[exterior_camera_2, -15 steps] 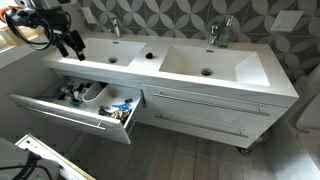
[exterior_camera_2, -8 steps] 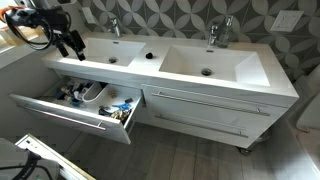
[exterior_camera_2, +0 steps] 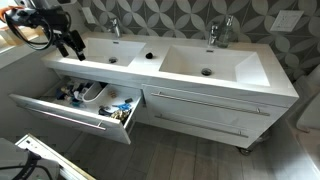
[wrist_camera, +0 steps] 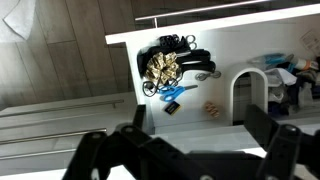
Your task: Put the black thing into the drawer
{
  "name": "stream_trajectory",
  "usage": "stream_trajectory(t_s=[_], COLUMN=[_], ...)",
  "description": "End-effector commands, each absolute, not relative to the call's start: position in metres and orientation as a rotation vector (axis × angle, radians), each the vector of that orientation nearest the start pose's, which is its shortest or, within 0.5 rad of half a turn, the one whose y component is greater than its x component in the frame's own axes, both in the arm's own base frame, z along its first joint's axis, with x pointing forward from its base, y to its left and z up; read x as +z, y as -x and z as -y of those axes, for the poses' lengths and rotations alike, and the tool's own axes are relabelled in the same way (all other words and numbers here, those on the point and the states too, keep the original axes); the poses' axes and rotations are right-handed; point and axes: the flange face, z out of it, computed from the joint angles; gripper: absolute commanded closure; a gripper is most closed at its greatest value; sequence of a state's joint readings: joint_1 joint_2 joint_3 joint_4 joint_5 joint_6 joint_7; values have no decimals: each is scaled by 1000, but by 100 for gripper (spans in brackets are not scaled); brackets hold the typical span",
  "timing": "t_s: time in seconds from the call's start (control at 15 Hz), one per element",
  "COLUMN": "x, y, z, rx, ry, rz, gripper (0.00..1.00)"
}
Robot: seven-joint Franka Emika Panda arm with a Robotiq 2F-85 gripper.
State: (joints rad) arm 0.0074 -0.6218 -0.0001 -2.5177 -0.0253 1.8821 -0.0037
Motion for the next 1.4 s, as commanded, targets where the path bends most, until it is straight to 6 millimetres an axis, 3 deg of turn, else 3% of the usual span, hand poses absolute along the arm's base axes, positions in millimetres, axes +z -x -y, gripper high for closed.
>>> stream_trajectory(t_s=[0.0,0.27,0.47,0.87,1.13,1.33], x=[486,486,488,476,453,433], y=[-360,-360,-392,-481,-539,-570], z=[-1,-1,-2,-11,-14,-14], rx=[23,23,-85,-321,-489,-582], ry=[3165,3165,3128,3140,3123,3135], rz=[30,30,53,-20,-234,-378], gripper=[0,0,0,0,0,0])
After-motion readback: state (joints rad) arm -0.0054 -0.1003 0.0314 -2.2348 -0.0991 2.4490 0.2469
